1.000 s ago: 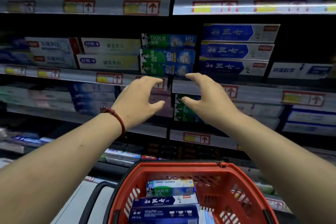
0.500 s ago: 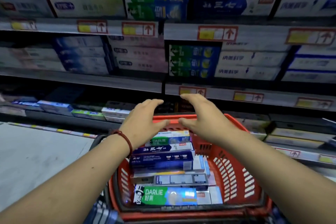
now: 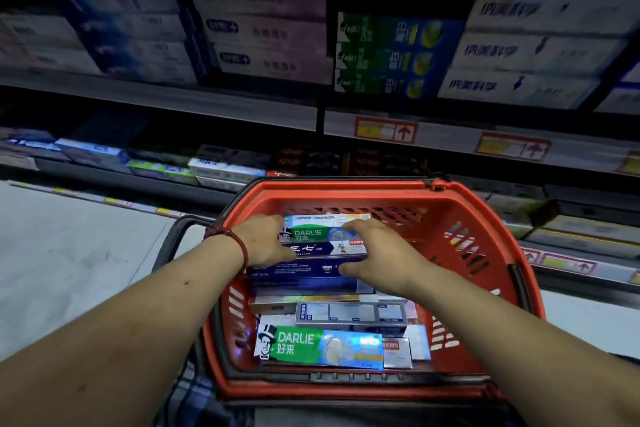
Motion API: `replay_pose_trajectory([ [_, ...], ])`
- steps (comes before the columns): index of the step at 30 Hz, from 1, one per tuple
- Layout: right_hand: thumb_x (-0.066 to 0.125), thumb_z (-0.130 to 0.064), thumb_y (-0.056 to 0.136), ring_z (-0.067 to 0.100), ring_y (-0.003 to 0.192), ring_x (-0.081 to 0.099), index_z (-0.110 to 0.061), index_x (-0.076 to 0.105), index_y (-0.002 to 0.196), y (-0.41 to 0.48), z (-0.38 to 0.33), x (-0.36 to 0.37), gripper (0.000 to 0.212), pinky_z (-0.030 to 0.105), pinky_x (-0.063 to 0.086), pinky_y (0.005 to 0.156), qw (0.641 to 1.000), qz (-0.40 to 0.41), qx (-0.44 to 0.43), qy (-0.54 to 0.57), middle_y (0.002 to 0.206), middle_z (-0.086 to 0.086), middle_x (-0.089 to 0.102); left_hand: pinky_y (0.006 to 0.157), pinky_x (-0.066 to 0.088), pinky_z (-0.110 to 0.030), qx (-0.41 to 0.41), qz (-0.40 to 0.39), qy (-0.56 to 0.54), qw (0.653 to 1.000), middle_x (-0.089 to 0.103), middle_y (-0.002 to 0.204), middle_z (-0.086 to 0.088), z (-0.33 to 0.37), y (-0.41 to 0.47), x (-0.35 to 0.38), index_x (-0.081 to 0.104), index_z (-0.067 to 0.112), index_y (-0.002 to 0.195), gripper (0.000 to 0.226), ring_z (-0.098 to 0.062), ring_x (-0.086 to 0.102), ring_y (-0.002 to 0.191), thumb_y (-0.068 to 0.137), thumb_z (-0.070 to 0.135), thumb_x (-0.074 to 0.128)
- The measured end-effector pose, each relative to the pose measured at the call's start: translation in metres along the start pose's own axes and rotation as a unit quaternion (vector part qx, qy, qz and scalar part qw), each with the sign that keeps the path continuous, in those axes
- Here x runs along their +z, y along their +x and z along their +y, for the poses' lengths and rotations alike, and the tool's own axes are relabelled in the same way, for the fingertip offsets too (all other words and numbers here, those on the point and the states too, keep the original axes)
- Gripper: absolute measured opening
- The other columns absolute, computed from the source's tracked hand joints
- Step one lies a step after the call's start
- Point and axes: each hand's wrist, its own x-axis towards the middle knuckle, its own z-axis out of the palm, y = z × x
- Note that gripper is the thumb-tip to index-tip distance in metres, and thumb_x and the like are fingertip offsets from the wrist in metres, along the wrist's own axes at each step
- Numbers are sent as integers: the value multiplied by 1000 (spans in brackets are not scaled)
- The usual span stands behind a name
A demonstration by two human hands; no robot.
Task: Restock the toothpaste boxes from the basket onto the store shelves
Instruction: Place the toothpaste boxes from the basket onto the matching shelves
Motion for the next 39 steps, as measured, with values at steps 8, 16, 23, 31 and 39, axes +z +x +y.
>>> replay_pose_trajectory([
  [8, 78, -27, 85, 26, 121, 59, -12, 45, 148, 21, 23, 2, 73, 30, 48, 96, 989, 50, 110, 85, 142, 8, 58, 102, 43, -33, -72, -16, -81, 994, 56, 142, -11, -5, 14, 8, 45, 10, 143, 64, -28, 54, 128, 94, 47, 63],
  [16, 80, -25, 82, 25, 105, 61, -14, 55, 126, 40, 23, 5, 52, 35, 51, 87, 972, 83, 155, 155, 125, 6, 61, 107, 47, -40, -93, -20, -202, 975, 64, 133, -4, -10, 26, 8, 59, 15, 129, 62, -24, 63, 117, 81, 52, 71],
  [23, 78, -1, 78, 25, 102, 65, -16, 60, 114, 44, 25, 2, 43, 38, 54, 91, 942, 38, 206, 260, 108, 2, 69, 100, 43, -27, -130, -30, -307, 942, 60, 94, 11, -11, 23, 5, 54, 8, 138, 49, -16, 59, 104, 93, 18, 71],
  [31, 54, 19, 77, 22, 83, 61, -14, 65, 101, 44, 6, 0, 43, 26, 46, 61, 911, 62, 189, 362, 100, 8, 72, 99, 54, -40, -151, 36, -383, 910, 68, 100, -4, -17, 22, -1, 59, 14, 116, 29, -24, 66, 99, 90, 2, 66],
  [39, 64, 11, 80, 19, 95, 54, -12, 57, 122, 31, -7, -17, 48, 33, 43, 87, 876, 112, 173, 436, 101, 0, 60, 97, 55, -46, -135, 132, -504, 843, 62, 128, -15, -9, 4, -7, 51, 10, 143, 55, -25, 63, 103, 91, 5, 68],
])
